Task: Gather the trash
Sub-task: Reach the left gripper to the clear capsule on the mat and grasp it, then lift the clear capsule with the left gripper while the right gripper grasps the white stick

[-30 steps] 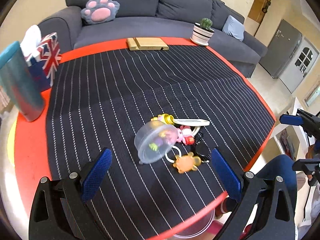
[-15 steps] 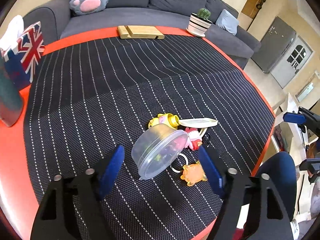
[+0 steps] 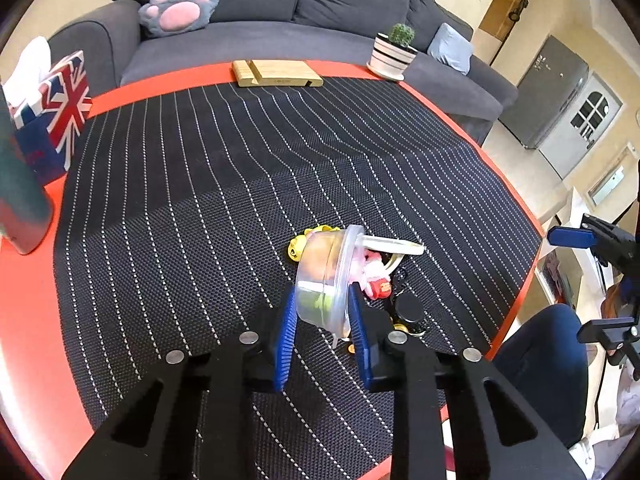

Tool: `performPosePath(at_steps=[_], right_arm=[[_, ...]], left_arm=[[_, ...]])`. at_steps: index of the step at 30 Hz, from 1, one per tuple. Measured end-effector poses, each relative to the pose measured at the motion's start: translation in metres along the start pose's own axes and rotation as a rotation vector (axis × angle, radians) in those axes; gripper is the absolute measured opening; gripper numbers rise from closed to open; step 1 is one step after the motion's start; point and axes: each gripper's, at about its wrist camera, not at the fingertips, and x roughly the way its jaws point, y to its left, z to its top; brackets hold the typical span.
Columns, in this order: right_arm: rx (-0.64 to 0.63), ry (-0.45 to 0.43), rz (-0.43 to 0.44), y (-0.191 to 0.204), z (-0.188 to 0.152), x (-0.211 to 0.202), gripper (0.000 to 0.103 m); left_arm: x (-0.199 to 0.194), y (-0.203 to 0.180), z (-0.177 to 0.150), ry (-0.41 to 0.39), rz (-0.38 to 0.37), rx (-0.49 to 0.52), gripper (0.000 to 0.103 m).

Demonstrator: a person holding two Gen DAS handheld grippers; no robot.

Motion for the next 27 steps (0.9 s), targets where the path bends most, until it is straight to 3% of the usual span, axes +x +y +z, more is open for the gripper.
performPosePath(at_steps=[14, 27], right_arm=[[-0.065, -0.004, -0.007, 0.007, 0.022, 0.008, 0.097], [-0.27, 0.079, -0.023, 0.015, 0.055, 0.055, 0.097]], left_arm=[[-0.036, -0.015, -0.001, -0.034, 0.052, -0.015, 0.023], [-0.055, -0.018, -0.009, -0.046, 0.076, -0.031, 0.023]])
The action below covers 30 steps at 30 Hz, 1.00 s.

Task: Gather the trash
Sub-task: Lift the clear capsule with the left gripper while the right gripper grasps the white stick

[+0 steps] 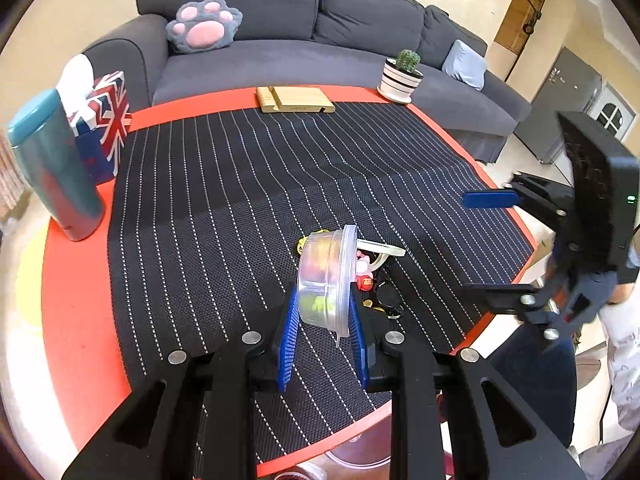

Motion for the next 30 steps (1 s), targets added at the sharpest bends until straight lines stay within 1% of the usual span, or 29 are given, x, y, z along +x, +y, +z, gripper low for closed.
performPosePath(at_steps=[2, 4, 6, 10, 12, 13, 15, 18, 19, 21, 22, 24, 26, 30], right_arm=[[-0.041, 0.014, -0.005, 0.001, 0.003, 0.007, 0.097], [-0.086, 0.035, -0.006, 0.001, 0.008, 0.016, 0.092], [-0.12, 0.062, -0.007, 0.001, 0.011, 0.025, 0.081], [-0.173, 0.112, -0.007, 0.002, 0.017, 0.042, 0.069], [-0.189, 0.138, -0.001, 0.002, 0.019, 0.051, 0.059], [-0.193, 0.15, 0.002, 0.003, 0.019, 0.055, 0.058], [-0.2, 0.166, 0.006, 0.003, 0.02, 0.062, 0.048], [-0.198, 0.179, 0.007, 0.002, 0.02, 0.068, 0.037], [-0.198, 0.18, 0.003, 0.002, 0.02, 0.071, 0.034], [-0.198, 0.187, -0.003, 0.002, 0.02, 0.074, 0.021], [-0.198, 0.191, -0.005, 0.001, 0.021, 0.075, 0.019], [-0.195, 0.195, -0.009, 0.002, 0.021, 0.077, 0.009], [-0.187, 0.188, -0.013, 0.001, 0.021, 0.076, 0.007], [-0.157, 0.166, -0.02, 0.0, 0.019, 0.069, 0.007]], left_arm=[[-0.001, 0.0, 0.0, -0.003, 0.0, -0.001, 0.023], [-0.002, 0.0, -0.001, -0.004, 0.003, -0.001, 0.023], [-0.003, 0.001, -0.002, -0.005, 0.004, -0.006, 0.023], [-0.003, 0.003, -0.004, -0.005, 0.004, -0.013, 0.023], [-0.004, 0.004, -0.006, -0.004, 0.005, -0.015, 0.023], [-0.003, 0.004, -0.006, -0.004, 0.004, -0.016, 0.023], [-0.004, 0.005, -0.007, -0.004, 0.004, -0.019, 0.023], [-0.004, 0.007, -0.009, -0.005, 0.002, -0.024, 0.023], [-0.005, 0.006, -0.01, -0.006, 0.002, -0.025, 0.023], [-0.005, 0.007, -0.011, -0.005, 0.0, -0.027, 0.023], [-0.004, 0.007, -0.012, -0.005, -0.001, -0.028, 0.023], [-0.004, 0.007, -0.013, -0.005, -0.004, -0.029, 0.023], [-0.003, 0.007, -0.014, -0.004, -0.006, -0.028, 0.023], [-0.002, 0.006, -0.013, -0.008, -0.005, -0.024, 0.023]])
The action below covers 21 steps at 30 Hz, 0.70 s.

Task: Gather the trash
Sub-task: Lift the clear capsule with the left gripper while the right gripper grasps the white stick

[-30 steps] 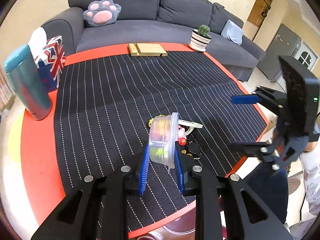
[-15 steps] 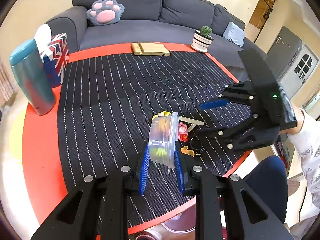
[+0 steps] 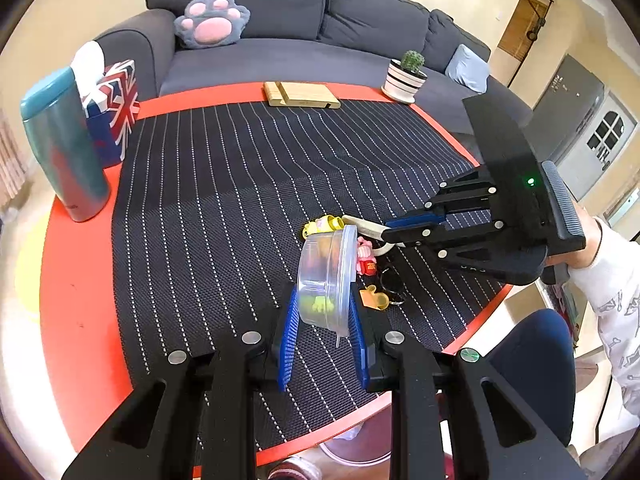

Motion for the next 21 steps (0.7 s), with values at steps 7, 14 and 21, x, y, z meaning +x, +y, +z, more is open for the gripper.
performPosePath(at_steps=[7, 14, 21], right_arm=[[0.079, -0.06, -0.007, -0.003, -0.008, -0.028, 0.007], [0.125, -0.121, 0.006, 0.007, -0.025, -0.061, 0.007], [0.156, -0.192, 0.038, 0.031, -0.049, -0.101, 0.007]], left_arm=[[-0.003, -0.007, -0.003, -0.013, 0.014, 0.017, 0.023], [-0.011, -0.021, -0.01, -0.027, 0.037, 0.048, 0.023], [-0.025, -0.041, -0.02, -0.047, 0.04, 0.08, 0.023]])
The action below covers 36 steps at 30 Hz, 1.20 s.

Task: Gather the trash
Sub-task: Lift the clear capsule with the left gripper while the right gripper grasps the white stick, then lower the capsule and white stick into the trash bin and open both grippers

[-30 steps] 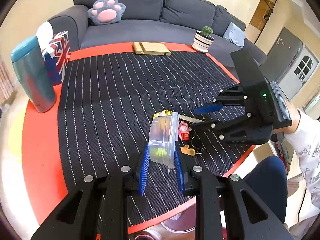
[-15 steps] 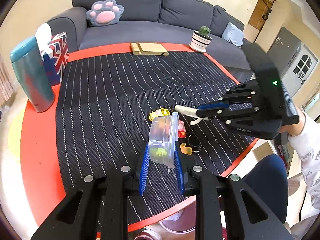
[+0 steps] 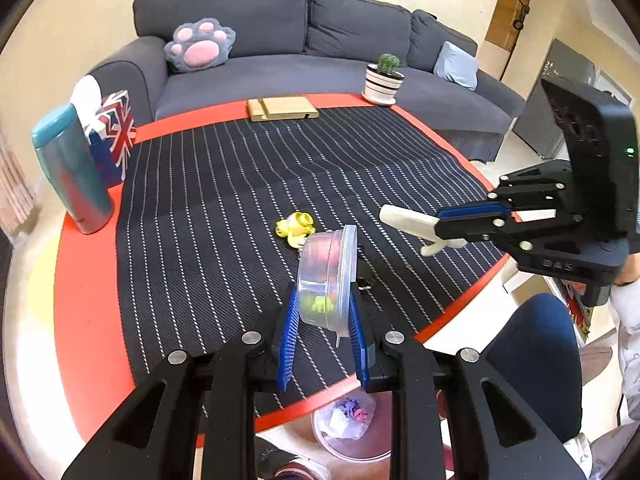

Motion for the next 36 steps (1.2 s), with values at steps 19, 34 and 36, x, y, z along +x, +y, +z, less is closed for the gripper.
performPosePath(at_steps=[19, 34, 36], right_arm=[[0.029, -0.067, 0.077, 0.051, -0.07, -0.061, 0.007], [0.068, -0.043, 0.131, 0.078, -0.114, -0.052, 0.009], [0.074, -0.043, 0.112, 0.078, -0.114, -0.051, 0.047]], left_arm=[[-0.033, -0.057, -0.047, -0.01, -0.031, 0.052, 0.023], [-0.048, -0.068, -0.086, -0.007, -0.036, 0.035, 0.023], [-0.049, -0.068, -0.087, -0.009, -0.033, 0.034, 0.023]])
